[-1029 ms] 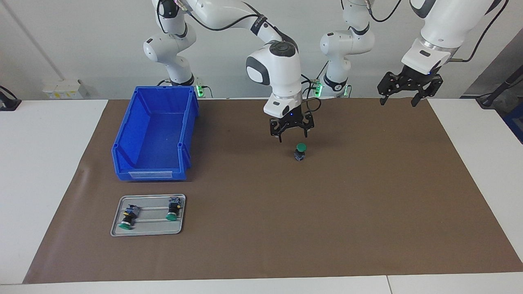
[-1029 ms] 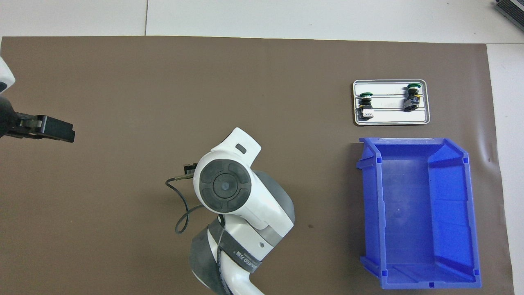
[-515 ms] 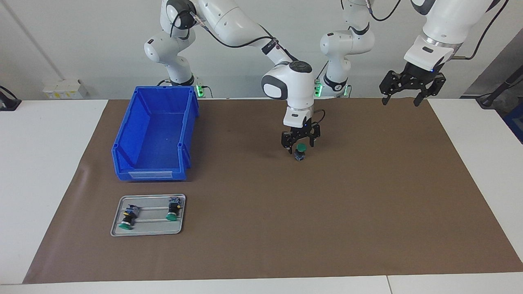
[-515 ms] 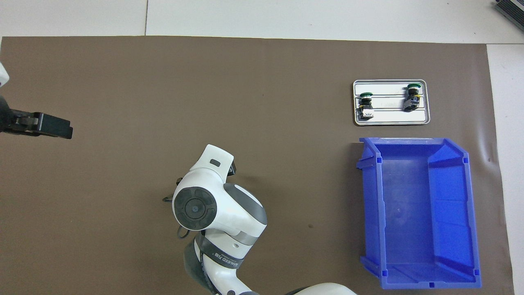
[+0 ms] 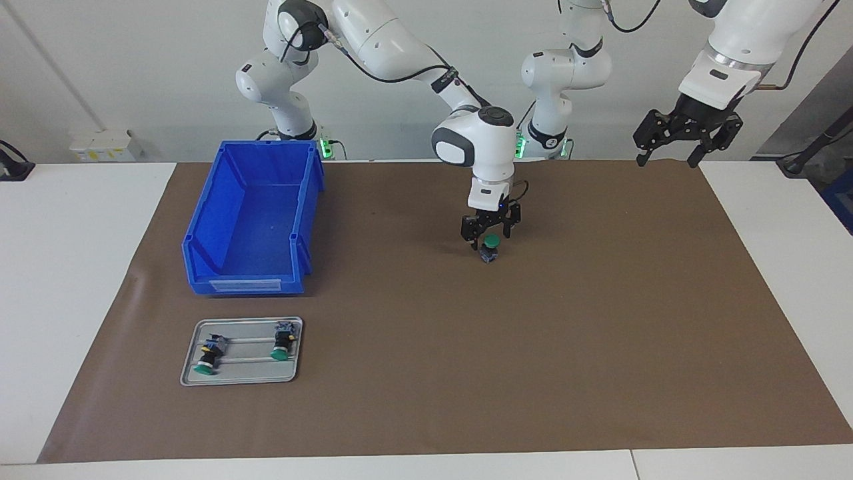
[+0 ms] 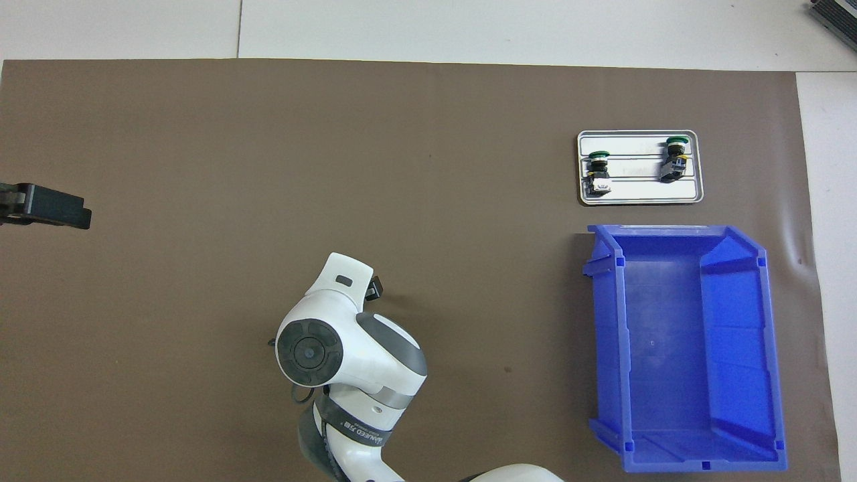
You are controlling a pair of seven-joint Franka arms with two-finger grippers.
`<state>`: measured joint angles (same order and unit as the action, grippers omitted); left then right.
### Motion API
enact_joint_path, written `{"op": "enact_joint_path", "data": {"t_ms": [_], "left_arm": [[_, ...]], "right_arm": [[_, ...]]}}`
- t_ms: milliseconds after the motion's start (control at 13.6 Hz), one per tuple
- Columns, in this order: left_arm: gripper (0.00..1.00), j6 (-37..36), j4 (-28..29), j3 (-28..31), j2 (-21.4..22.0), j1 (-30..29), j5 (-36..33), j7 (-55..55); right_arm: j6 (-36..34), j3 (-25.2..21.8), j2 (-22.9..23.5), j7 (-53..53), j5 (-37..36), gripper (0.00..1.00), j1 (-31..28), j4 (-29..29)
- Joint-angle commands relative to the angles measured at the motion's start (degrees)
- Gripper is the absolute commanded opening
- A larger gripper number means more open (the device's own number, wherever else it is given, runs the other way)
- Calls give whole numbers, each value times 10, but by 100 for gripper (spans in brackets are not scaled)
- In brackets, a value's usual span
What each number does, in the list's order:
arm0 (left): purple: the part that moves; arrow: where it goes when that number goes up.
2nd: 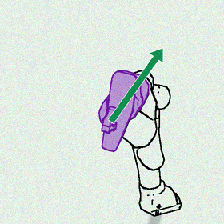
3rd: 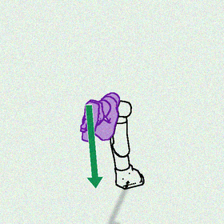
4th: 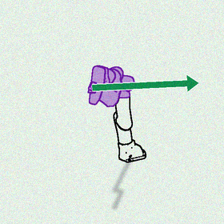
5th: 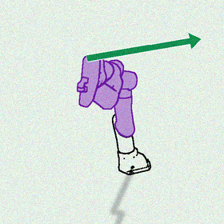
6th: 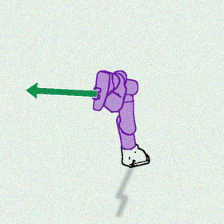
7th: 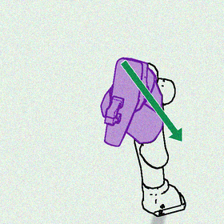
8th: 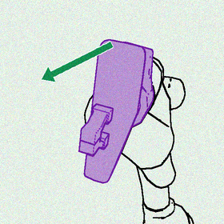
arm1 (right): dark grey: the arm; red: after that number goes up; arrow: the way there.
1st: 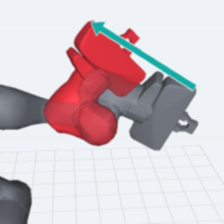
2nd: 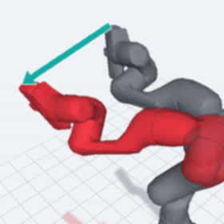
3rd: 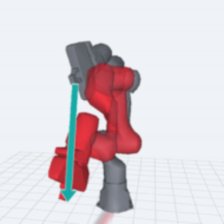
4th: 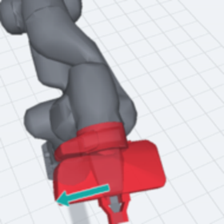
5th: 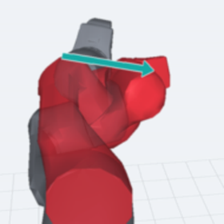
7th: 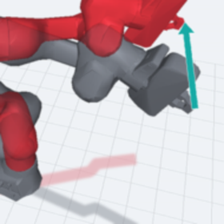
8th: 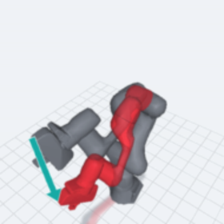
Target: Place and press button with both arms
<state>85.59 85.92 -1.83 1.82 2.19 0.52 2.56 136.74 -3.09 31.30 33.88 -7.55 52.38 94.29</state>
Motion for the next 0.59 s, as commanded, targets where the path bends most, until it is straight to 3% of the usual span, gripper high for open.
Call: {"op": "enact_joint_path", "data": {"t_ms": [0, 294, 515], "left_arm": [[100, -31, -28, 17, -13, 17, 7, 9], [100, -33, -26, 10, -9, 12, 20, 27], [100, -31, -16, 11, -3, 12, 19, 22]], "right_arm": [[12, -2, -3, -11, -10, 93, -1, 7], [12, -2, -3, -13, -12, 76, 0, 7], [12, -2, -3, -22, -12, 53, 0, 6]]}}
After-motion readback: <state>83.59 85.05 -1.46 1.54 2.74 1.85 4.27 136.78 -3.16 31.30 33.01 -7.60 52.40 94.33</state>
